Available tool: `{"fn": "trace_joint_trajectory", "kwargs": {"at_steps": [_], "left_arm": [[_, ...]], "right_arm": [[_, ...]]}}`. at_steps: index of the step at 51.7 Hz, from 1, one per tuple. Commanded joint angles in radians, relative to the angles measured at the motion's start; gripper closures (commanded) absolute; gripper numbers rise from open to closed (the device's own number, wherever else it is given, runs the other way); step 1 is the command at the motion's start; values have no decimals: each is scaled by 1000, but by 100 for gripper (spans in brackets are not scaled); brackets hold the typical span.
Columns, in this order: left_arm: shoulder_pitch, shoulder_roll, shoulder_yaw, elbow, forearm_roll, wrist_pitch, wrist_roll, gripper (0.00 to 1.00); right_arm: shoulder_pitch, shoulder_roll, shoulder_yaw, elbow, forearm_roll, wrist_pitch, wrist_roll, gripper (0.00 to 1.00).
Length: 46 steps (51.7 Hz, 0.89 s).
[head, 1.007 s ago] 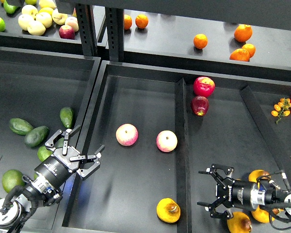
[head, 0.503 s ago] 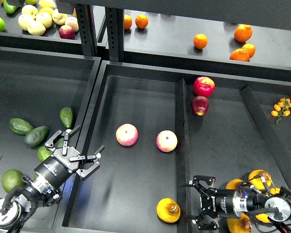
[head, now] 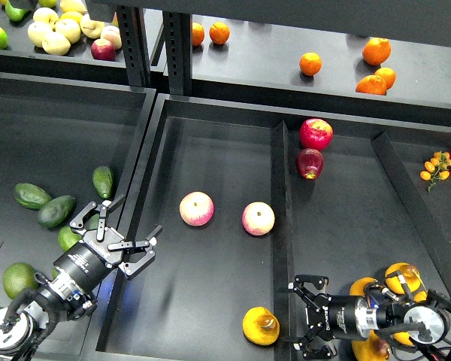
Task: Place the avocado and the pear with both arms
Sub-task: 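Move the right gripper over the yellow pear in the middle bin, then close the right gripper around the yellow pear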
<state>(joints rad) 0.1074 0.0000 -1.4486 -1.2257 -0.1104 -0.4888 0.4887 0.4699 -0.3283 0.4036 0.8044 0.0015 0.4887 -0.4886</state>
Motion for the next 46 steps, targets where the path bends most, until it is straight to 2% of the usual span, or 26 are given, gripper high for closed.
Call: {"fn": "trace_joint_trajectory", "kwargs": {"at_steps": [1, 28, 46], "left_arm": [[0, 0, -1, 0, 0, 0, 0, 1], [0, 0, -1, 2, 0, 0, 0, 1], [0, 0, -1, 5, 0, 0, 0, 1]], "right_arm": [[0, 12, -3, -2, 0, 0, 0, 1], [0, 81, -3, -63, 0, 0, 0, 5], [-7, 107, -2, -102, 3, 0, 0, 21]]}}
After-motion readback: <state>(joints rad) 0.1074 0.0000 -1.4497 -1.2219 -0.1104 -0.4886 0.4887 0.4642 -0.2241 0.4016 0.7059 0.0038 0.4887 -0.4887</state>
